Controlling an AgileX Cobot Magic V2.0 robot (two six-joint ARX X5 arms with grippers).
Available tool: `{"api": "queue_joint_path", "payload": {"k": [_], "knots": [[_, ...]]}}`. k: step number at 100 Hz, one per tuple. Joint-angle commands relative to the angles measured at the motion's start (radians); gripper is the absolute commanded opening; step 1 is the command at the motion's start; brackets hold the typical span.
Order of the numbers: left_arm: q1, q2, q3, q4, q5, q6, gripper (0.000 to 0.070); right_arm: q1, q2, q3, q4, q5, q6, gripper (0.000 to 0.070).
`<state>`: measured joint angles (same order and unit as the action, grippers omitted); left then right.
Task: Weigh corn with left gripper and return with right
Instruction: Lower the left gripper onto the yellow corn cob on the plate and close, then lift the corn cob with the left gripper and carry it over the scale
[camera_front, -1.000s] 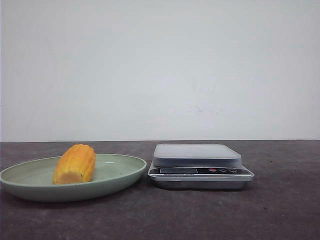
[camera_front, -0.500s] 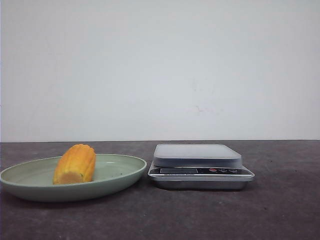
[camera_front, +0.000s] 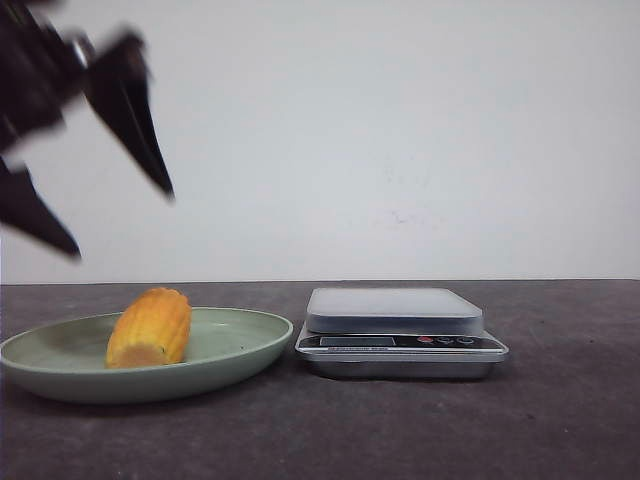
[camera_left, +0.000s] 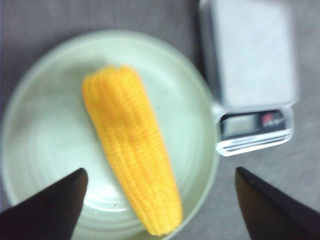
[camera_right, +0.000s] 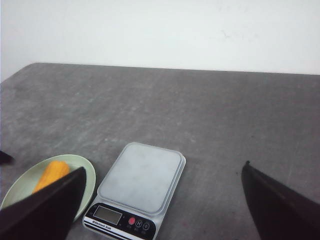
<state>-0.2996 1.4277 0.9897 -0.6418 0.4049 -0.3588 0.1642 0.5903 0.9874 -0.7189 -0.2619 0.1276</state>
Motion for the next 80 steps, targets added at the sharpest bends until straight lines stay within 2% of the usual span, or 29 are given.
{"api": "queue_joint_path", "payload": {"k": [1, 13, 17, 21, 24, 28, 36, 56, 80], "knots": [[-0.017, 0.081, 0.015, 0.025, -0.015, -0.013, 0.0513, 0.004, 0.003, 0.011, -0.005, 0.000, -0.003, 0.0629], [-0.035, 0.189, 0.015, 0.069, -0.031, -0.059, 0.0510, 0.004, 0.003, 0.011, -0.038, 0.000, -0.003, 0.0629], [-0.040, 0.215, 0.015, 0.082, -0.031, -0.070, 0.0477, 0.004, 0.003, 0.011, -0.052, 0.000, -0.003, 0.0629], [-0.045, 0.235, 0.015, 0.087, -0.031, -0.082, 0.0360, 0.004, 0.003, 0.011, -0.064, 0.000, -0.003, 0.0628], [-0.048, 0.246, 0.016, 0.090, -0.030, -0.084, 0.0222, 0.004, 0.003, 0.011, -0.072, 0.000, -0.003, 0.0629], [-0.052, 0.254, 0.016, 0.090, -0.029, -0.082, 0.0003, 0.004, 0.003, 0.011, -0.082, 0.000, -0.003, 0.0628], [-0.058, 0.254, 0.017, 0.096, -0.021, -0.080, 0.0009, 0.004, 0.003, 0.011, -0.099, 0.000, -0.003, 0.0628], [-0.060, 0.188, 0.088, 0.084, 0.101, -0.069, 0.0009, 0.004, 0.003, 0.011, -0.104, 0.001, -0.003, 0.0628], [-0.067, -0.004, 0.335, 0.089, 0.154, -0.069, 0.0009, 0.004, 0.003, 0.011, -0.089, 0.001, -0.002, 0.0628]]}}
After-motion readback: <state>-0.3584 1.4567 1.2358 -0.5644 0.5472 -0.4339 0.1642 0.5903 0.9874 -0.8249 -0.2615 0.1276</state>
